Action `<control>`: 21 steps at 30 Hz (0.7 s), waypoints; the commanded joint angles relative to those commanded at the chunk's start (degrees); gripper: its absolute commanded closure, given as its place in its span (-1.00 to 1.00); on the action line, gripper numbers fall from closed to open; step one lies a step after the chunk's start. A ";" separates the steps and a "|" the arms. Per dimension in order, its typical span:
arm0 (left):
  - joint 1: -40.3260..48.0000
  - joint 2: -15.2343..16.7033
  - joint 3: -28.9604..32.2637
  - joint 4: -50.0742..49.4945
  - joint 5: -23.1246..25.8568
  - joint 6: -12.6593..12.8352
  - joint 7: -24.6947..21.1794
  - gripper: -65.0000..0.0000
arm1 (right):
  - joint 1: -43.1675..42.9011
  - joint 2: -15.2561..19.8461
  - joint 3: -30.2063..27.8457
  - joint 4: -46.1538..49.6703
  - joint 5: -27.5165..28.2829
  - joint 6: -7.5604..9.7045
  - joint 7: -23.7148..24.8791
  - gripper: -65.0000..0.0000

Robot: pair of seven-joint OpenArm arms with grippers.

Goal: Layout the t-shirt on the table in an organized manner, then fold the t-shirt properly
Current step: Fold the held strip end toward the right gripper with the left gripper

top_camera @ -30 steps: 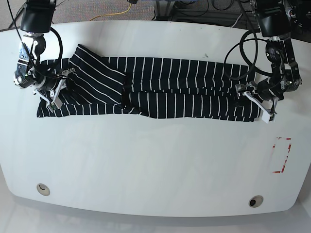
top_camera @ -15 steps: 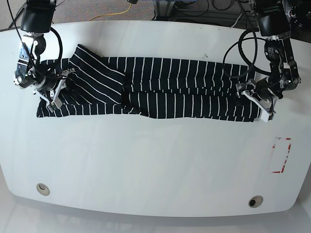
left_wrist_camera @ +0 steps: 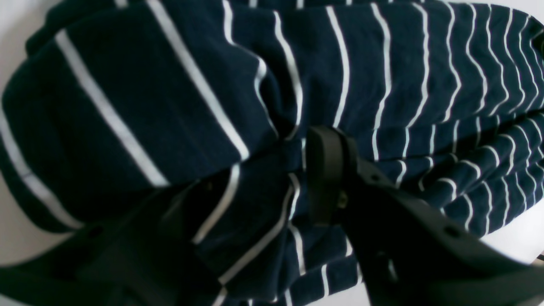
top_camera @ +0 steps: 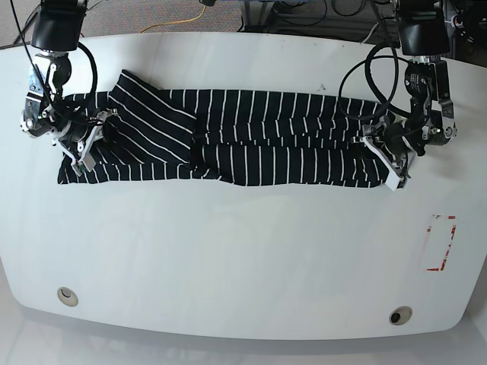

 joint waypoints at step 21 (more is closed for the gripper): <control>1.85 -2.37 -5.01 20.75 -0.18 0.00 8.62 1.00 | -0.09 0.00 0.00 0.00 0.00 0.00 -0.09 0.64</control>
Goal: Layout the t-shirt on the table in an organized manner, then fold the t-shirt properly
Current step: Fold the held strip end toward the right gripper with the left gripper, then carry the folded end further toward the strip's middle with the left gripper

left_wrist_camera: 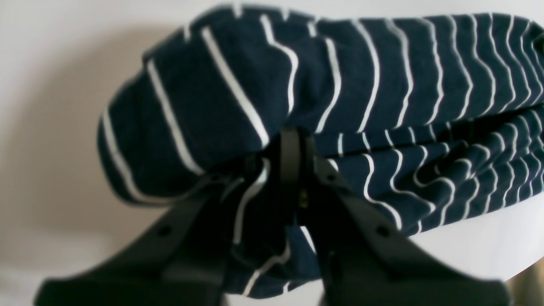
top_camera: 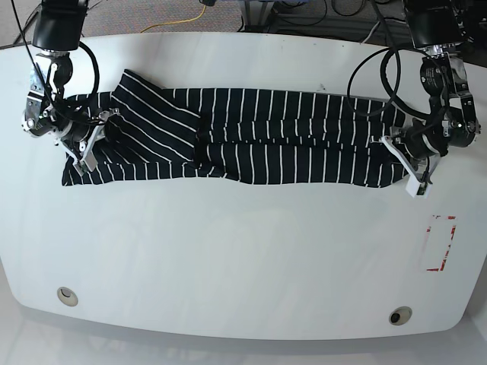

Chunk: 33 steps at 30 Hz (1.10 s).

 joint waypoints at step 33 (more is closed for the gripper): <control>-4.75 24.26 15.47 1.93 -4.92 -0.09 7.21 0.79 | 0.09 -0.44 -0.26 0.00 0.09 0.00 0.00 0.64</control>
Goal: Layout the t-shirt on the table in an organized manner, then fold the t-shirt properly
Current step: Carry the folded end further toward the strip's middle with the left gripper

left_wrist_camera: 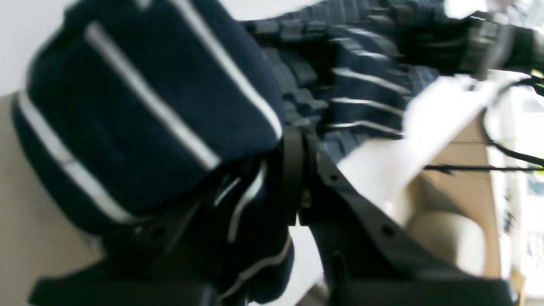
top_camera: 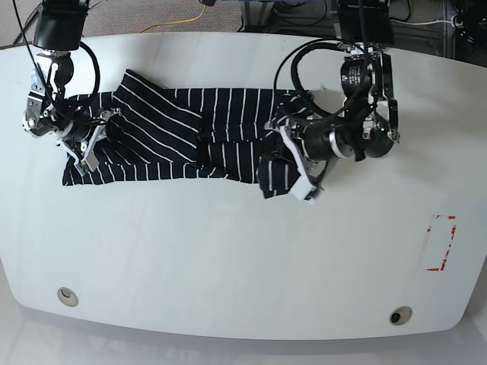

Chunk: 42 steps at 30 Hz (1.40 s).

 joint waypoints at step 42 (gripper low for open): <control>-10.81 3.24 13.45 -16.26 3.43 0.00 -6.15 0.32 | 0.09 0.00 0.09 1.23 0.09 0.00 0.00 0.64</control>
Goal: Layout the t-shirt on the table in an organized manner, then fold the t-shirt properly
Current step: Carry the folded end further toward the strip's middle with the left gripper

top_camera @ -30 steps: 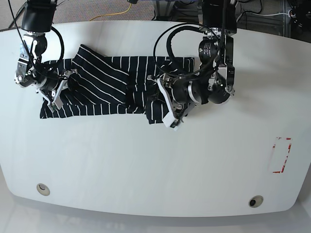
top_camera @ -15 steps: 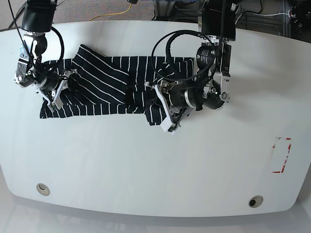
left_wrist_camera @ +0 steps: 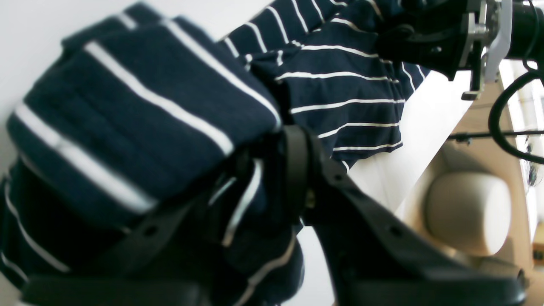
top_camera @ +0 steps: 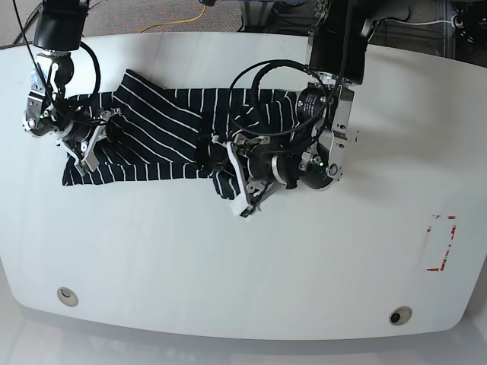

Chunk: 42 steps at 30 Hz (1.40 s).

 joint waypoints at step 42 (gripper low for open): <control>4.40 -22.58 2.20 14.07 1.32 0.09 -2.90 0.21 | 2.90 -2.64 0.18 1.58 -0.09 0.00 -3.34 0.64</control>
